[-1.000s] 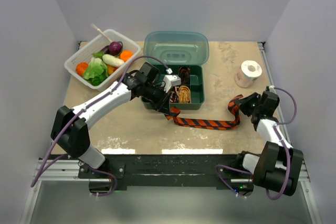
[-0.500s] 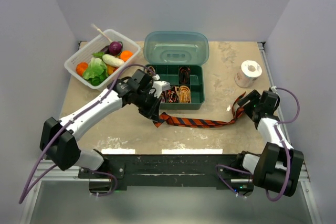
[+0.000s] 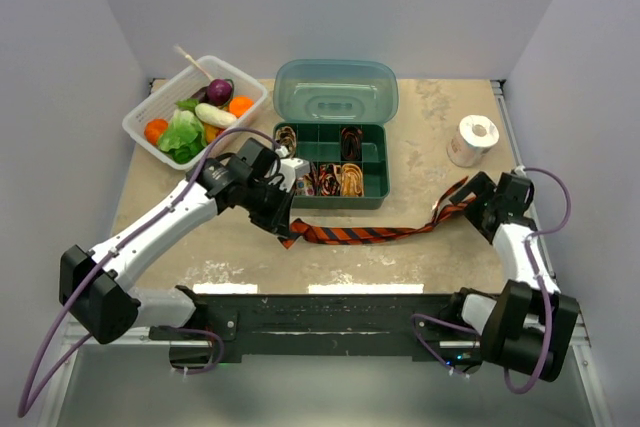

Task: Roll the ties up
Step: Place the tie at the center of the board, then flatten out the tie at the center of the board.

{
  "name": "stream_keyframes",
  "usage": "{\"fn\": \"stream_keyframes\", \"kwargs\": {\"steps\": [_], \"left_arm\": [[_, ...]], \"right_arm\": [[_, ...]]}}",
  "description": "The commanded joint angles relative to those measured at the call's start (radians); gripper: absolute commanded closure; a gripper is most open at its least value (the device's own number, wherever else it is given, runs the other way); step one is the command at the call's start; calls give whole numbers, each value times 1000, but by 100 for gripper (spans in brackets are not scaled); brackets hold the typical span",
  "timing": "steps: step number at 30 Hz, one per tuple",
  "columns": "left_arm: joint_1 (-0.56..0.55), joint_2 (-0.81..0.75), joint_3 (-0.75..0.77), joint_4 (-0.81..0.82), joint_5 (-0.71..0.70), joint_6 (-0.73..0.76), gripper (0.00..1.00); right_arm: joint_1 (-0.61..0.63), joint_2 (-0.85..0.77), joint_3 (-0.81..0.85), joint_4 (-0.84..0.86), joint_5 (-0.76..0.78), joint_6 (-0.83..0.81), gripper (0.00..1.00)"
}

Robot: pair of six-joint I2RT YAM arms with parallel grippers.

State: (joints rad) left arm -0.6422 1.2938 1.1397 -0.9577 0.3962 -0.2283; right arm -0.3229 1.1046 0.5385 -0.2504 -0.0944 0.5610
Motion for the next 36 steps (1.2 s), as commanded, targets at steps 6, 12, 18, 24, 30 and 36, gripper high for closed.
{"fn": "stream_keyframes", "kwargs": {"steps": [6, 12, 18, 24, 30, 36], "left_arm": [[-2, -30, -18, -26, -37, -31, 100], [-2, -25, -17, -12, -30, -31, 100], [-1, -10, -14, 0, -23, -29, 100], [-1, -4, -17, 8, -26, -32, 100], [-1, -24, 6, -15, -54, -55, 100], [-2, -79, 38, -44, -82, -100, 100]], "right_arm": [[-5, -210, 179, -171, 33, -65, 2], [7, -134, 225, -144, -99, -154, 12], [126, -46, 210, -145, -137, -165, 62], [269, 26, 138, -132, -82, -116, 89], [275, 87, 121, -210, -44, -87, 100], [277, 120, 113, -216, -25, -75, 100]]}}
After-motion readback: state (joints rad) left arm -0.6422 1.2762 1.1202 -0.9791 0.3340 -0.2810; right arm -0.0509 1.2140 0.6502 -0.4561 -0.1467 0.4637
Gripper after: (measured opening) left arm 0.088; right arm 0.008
